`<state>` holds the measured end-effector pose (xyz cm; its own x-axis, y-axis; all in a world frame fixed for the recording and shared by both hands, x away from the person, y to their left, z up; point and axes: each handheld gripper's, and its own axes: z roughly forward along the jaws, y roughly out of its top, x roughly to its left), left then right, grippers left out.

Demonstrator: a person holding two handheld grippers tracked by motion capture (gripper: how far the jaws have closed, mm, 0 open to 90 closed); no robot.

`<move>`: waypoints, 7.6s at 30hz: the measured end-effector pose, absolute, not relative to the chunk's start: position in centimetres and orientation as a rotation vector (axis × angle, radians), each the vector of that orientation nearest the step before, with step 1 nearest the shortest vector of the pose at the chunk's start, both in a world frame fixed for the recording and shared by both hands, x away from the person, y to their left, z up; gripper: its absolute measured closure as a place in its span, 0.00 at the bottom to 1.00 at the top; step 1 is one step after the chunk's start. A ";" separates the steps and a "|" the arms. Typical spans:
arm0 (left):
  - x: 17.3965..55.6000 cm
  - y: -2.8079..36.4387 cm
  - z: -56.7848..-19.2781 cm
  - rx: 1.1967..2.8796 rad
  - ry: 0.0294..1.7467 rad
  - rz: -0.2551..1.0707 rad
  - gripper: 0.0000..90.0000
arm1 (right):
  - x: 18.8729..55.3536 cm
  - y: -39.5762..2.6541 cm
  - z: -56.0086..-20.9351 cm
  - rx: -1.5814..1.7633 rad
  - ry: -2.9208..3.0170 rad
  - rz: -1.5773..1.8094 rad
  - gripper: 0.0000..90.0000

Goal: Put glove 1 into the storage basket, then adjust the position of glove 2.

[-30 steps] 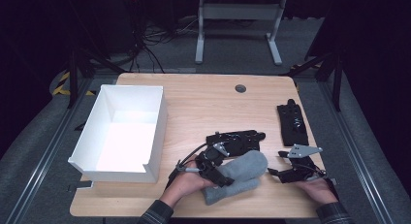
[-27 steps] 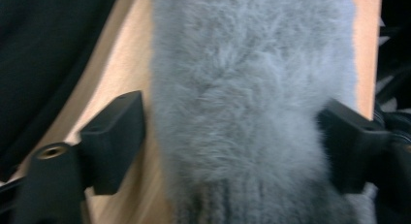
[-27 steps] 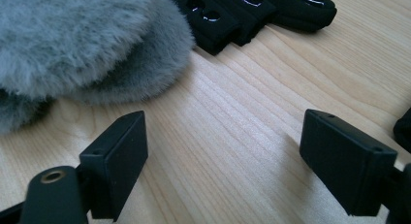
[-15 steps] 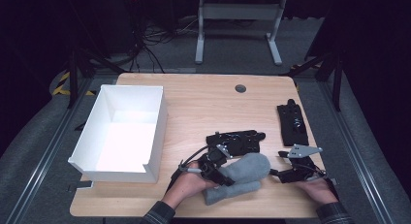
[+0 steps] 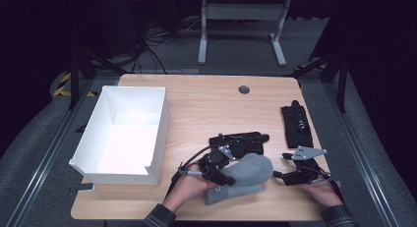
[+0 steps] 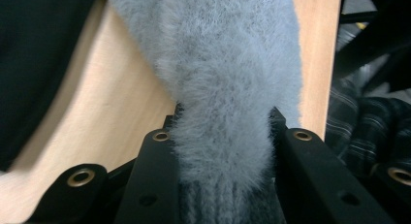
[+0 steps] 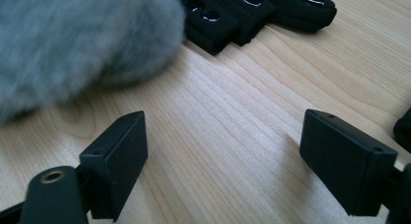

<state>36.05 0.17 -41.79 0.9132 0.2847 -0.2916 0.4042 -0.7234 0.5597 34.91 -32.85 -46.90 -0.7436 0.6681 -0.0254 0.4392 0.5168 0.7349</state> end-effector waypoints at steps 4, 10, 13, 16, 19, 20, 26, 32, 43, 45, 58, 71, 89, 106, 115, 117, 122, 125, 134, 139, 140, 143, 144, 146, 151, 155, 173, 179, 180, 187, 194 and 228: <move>36.2 1.0 -40.6 2.396 0.511 -0.207 0.79 | 34.9 -32.8 -46.9 0.926 2.456 1.062 0.20; 36.1 2.2 -38.2 2.352 0.580 -0.150 0.79 | 34.9 -32.8 -46.9 0.926 2.456 1.062 0.20; 36.2 2.9 -36.7 2.342 0.596 -0.127 0.79 | 34.9 -32.8 -46.9 0.925 2.456 1.062 0.20; 36.4 3.4 -35.8 2.331 0.605 -0.123 0.79 | 34.9 -32.8 -46.9 0.925 2.456 1.062 0.20; 36.7 4.2 -34.4 2.324 0.629 -0.098 0.79 | 34.9 -32.8 -46.9 0.925 2.455 1.061 0.20; 36.8 4.5 -34.1 2.319 0.632 -0.096 0.79 | 34.9 -32.8 -46.9 0.925 2.455 1.061 0.20; 37.2 5.8 -32.3 2.287 0.653 -0.063 0.79 | 34.9 -32.8 -46.9 0.928 2.456 1.061 0.20; 37.7 7.9 -30.0 2.239 0.684 -0.007 0.79 | 34.9 -32.8 -46.9 0.926 2.455 1.061 0.20; 38.5 12.5 -27.3 2.166 0.771 0.097 0.79 | 34.9 -32.8 -46.9 0.927 2.455 1.061 0.20; 38.6 13.4 -27.1 2.153 0.793 0.110 0.79 | 34.9 -32.8 -46.9 0.927 2.455 1.060 0.20; 39.0 19.7 -26.8 2.073 0.954 0.171 0.79 | 34.9 -32.8 -46.9 0.928 2.454 1.061 0.20; 38.9 26.6 -28.0 1.940 1.171 0.238 0.78 | 34.9 -32.8 -46.9 0.928 2.453 1.061 0.20; 41.2 28.5 -37.1 1.866 1.492 0.170 0.78 | 34.9 -32.8 -46.9 0.928 2.453 1.060 0.20; 43.1 28.8 -41.2 1.915 1.645 0.132 0.52 | 34.9 -32.8 -46.9 0.929 2.453 1.061 0.20; 42.8 28.0 -39.0 1.908 1.625 0.258 0.22 | 34.9 -32.8 -46.9 0.929 2.453 1.061 0.20; 42.8 27.9 -38.4 1.910 1.614 0.282 0.21 | 34.9 -32.8 -46.9 0.929 2.453 1.061 0.20; 42.5 27.8 -36.7 1.901 1.559 0.290 0.20 | 34.9 -32.8 -46.9 0.929 2.453 1.060 0.20; 42.0 27.2 -35.5 1.897 1.498 0.285 0.20 | 34.9 -32.8 -46.9 0.929 2.454 1.061 0.20; 40.9 24.0 -32.6 1.908 1.321 0.259 0.20 | 34.9 -32.8 -46.9 0.929 2.454 1.061 0.20; 40.7 22.6 -31.9 1.924 1.255 0.244 0.20 | 34.9 -32.8 -46.9 0.929 2.453 1.061 0.20; 40.5 21.9 -31.7 1.934 1.231 0.241 0.20 | 34.9 -32.8 -46.9 0.929 2.454 1.061 0.20; 40.3 20.4 -31.3 1.951 1.179 0.230 0.20 | 34.9 -32.8 -46.9 0.929 2.453 1.061 0.20; 40.2 20.1 -31.3 1.955 1.164 0.222 0.20 | 34.9 -32.8 -46.9 0.929 2.453 1.061 0.20; 40.1 18.8 -31.1 1.970 1.126 0.215 0.20 | 34.9 -32.8 -46.9 0.929 2.454 1.061 0.20; 39.7 16.2 -31.2 2.010 1.051 0.197 0.20 | 34.9 -32.8 -46.9 0.929 2.454 1.061 0.20; 39.5 14.8 -31.4 2.026 1.024 0.185 0.20 | 34.9 -32.8 -46.9 0.928 2.454 1.061 0.20; 37.9 8.4 -33.7 2.147 0.892 0.148 0.19 | 34.9 -32.8 -46.9 0.928 2.455 1.062 0.20; 37.2 7.2 -35.5 2.167 0.880 0.124 0.18 | 34.9 -32.8 -46.9 0.927 2.455 1.061 0.20; 37.1 7.0 -35.8 2.175 0.874 0.122 0.18 | 34.9 -32.8 -46.9 0.928 2.455 1.061 0.20; 36.6 6.3 -38.1 2.193 0.856 0.118 0.18 | 34.9 -32.8 -46.9 0.926 2.456 1.061 0.19; 35.7 6.2 -40.5 2.196 0.827 0.170 0.17 | 34.9 -33.0 -46.8 0.915 2.470 1.059 0.23; 34.3 6.3 -47.8 2.314 0.636 0.227 0.00 | 41.8 -39.7 -43.5 1.200 2.137 0.907 1.00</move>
<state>34.28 6.26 -47.80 0.8631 0.5047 -0.0188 0.3792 -0.6228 0.6844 41.79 -39.65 -43.52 -0.4707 0.8747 -0.1152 0.5248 0.3825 0.7605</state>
